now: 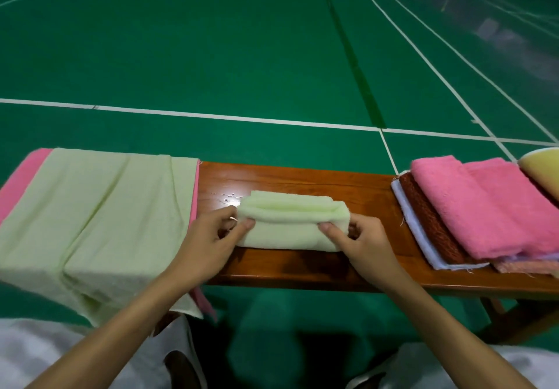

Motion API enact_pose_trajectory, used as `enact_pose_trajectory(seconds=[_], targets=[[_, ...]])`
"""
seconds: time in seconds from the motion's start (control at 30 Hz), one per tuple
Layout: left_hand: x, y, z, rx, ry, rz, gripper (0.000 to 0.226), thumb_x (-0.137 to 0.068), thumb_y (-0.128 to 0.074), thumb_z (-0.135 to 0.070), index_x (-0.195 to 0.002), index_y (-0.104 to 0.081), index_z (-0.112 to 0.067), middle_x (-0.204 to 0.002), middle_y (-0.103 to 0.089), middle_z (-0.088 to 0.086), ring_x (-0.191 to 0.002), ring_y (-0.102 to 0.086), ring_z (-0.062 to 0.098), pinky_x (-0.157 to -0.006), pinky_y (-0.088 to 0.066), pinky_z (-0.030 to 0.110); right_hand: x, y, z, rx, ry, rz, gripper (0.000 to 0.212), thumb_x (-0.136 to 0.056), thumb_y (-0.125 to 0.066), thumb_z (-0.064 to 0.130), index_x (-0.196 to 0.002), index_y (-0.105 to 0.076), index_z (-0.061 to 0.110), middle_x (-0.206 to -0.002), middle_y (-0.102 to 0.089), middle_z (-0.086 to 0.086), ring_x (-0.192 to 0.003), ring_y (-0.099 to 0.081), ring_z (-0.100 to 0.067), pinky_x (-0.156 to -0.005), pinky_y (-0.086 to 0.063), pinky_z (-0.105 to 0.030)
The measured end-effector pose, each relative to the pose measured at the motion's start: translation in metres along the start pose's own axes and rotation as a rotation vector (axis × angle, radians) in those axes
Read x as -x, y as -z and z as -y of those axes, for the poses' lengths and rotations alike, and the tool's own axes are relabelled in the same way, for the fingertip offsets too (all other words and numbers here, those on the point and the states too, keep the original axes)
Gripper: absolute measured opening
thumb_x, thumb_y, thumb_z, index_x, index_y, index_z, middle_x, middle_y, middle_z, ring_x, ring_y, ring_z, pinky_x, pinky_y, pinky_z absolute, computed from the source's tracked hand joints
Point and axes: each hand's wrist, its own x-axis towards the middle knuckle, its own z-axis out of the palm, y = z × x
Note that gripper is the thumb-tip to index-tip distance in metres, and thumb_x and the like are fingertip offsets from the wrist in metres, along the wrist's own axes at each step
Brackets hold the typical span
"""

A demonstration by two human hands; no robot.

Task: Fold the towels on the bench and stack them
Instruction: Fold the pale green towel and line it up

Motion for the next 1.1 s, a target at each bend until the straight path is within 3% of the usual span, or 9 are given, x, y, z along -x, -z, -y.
enact_pose_trajectory(seconds=[0.1, 0.2, 0.27, 0.33, 0.53, 0.73, 0.87, 0.97, 1.1], targets=[[-0.011, -0.002, 0.0, -0.037, 0.113, -0.033, 0.049, -0.094, -0.057, -0.066, -0.102, -0.075, -0.021, -0.085, -0.076, 0.008, -0.081, -0.072, 0.032, -0.076, -0.06, 0.055, -0.014, -0.002, 0.006, -0.004, -0.055, -0.084, 0.03, -0.097, -0.066, 0.037, -0.117, -0.076, 0.018, -0.103, -0.078, 0.01, -0.097, -0.073, -0.005, -0.073, -0.061, -0.03], [-0.025, -0.007, -0.007, -0.033, 0.228, -0.063, 0.04, -0.101, -0.058, -0.049, -0.081, -0.071, -0.017, -0.063, -0.07, 0.005, -0.057, -0.067, 0.025, -0.057, -0.055, 0.029, -0.027, -0.006, 0.009, 0.112, -0.131, -0.181, 0.021, -0.1, -0.063, 0.04, -0.09, -0.073, 0.025, -0.081, -0.073, 0.013, -0.077, -0.067, 0.005, -0.055, -0.045, -0.016], [-0.032, -0.012, -0.011, -0.073, 0.263, -0.108, 0.041, -0.1, -0.06, -0.046, -0.073, -0.068, -0.016, -0.052, -0.062, 0.001, -0.045, -0.059, 0.021, -0.048, -0.045, 0.018, -0.035, -0.01, 0.005, 0.165, -0.216, -0.216, 0.028, -0.098, -0.063, 0.047, -0.086, -0.072, 0.022, -0.081, -0.072, 0.01, -0.078, -0.068, -0.001, -0.054, -0.047, -0.023], [-0.036, -0.016, -0.009, -0.079, 0.305, -0.181, 0.043, -0.099, -0.063, -0.045, -0.074, -0.069, -0.01, -0.055, -0.064, 0.002, -0.046, -0.06, 0.023, -0.044, -0.044, 0.018, -0.041, -0.013, 0.002, 0.216, -0.3, -0.248, 0.034, -0.094, -0.068, 0.051, -0.088, -0.072, 0.017, -0.087, -0.072, 0.004, -0.085, -0.068, -0.011, -0.058, -0.05, -0.032], [-0.035, -0.025, -0.011, -0.236, 0.275, -0.239, 0.04, -0.097, -0.067, -0.045, -0.076, -0.067, -0.011, -0.059, -0.067, 0.004, -0.044, -0.062, 0.009, -0.055, -0.044, 0.027, -0.037, -0.015, 0.009, 0.367, -0.26, -0.393, 0.036, -0.091, -0.07, 0.051, -0.079, -0.065, 0.018, -0.076, -0.065, 0.005, -0.074, -0.061, -0.012, -0.054, -0.037, -0.027], [-0.029, -0.022, -0.018, -0.469, 0.229, -0.263, 0.052, -0.096, -0.051, -0.068, -0.101, -0.061, -0.018, -0.084, -0.068, -0.008, -0.066, -0.064, 0.005, -0.067, -0.055, 0.036, -0.023, -0.009, 0.012, 0.635, -0.164, -0.503, 0.041, -0.096, -0.057, 0.058, -0.111, -0.061, 0.019, -0.094, -0.059, 0.002, -0.081, -0.058, -0.017, -0.06, -0.034, -0.028], [-0.017, -0.023, -0.03, -0.847, -0.14, -0.234, 0.08, -0.095, -0.035, -0.081, -0.139, -0.05, -0.016, -0.136, -0.056, 0.001, -0.121, -0.051, 0.02, -0.095, -0.048, 0.039, -0.013, -0.01, 0.03, 0.799, 0.186, -0.589, 0.047, -0.1, -0.052, 0.05, -0.125, -0.068, 0.014, -0.107, -0.058, -0.006, -0.086, -0.052, -0.015, -0.058, -0.033, -0.023], [-0.011, -0.031, -0.04, -0.945, -0.357, -0.101, 0.077, -0.104, -0.023, -0.069, -0.161, -0.032, -0.018, -0.17, -0.025, 0.001, -0.158, -0.016, 0.02, -0.124, -0.025, 0.045, -0.008, -0.02, 0.038, 0.9, 0.375, -0.43, 0.051, -0.103, -0.048, 0.043, -0.139, -0.06, 0.01, -0.133, -0.06, -0.012, -0.118, -0.054, -0.027, -0.085, -0.045, -0.037], [-0.009, -0.048, -0.04, -1.008, -0.343, 0.077, 0.069, -0.109, -0.007, -0.058, -0.165, -0.013, -0.019, -0.173, -0.004, -0.001, -0.159, 0.011, 0.017, -0.129, -0.011, 0.047, -0.009, -0.035, 0.034, 0.977, 0.343, -0.089, 0.059, -0.107, -0.029, 0.04, -0.158, -0.036, 0.012, -0.166, -0.031, -0.008, -0.157, -0.019, -0.028, -0.122, -0.025, -0.052]])
